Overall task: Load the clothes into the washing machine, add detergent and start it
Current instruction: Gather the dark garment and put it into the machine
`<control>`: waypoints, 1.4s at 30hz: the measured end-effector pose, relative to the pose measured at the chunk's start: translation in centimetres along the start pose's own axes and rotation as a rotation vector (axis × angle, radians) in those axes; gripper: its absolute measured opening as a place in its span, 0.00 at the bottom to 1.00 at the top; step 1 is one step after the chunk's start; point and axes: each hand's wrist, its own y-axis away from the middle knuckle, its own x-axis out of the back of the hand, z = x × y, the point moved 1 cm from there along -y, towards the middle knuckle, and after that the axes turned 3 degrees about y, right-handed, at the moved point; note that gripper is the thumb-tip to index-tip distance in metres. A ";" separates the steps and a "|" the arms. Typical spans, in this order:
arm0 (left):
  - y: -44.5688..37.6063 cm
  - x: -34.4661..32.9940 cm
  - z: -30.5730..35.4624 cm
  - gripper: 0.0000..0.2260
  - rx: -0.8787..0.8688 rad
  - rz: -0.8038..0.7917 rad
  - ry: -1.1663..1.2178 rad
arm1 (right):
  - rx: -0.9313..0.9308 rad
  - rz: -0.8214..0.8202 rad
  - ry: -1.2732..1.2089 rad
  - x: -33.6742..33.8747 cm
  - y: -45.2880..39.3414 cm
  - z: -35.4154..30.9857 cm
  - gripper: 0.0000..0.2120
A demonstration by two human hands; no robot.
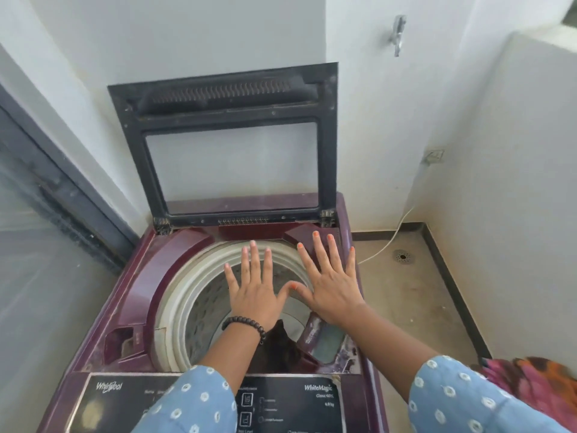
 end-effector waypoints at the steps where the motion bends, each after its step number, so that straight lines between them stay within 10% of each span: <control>1: 0.0 0.1 0.7 0.42 -0.015 0.002 -0.007 | -0.022 0.003 -0.003 0.4 0.5 0.7 0.36; 17: 1.9 -0.4 18.5 0.40 -0.347 0.034 -0.017 | -0.376 0.000 -0.023 2.5 12.1 15.1 0.35; 42: 13.2 -17.1 43.5 0.40 -1.005 -0.362 -0.339 | -0.992 -0.264 -0.276 -10.9 38.1 32.5 0.34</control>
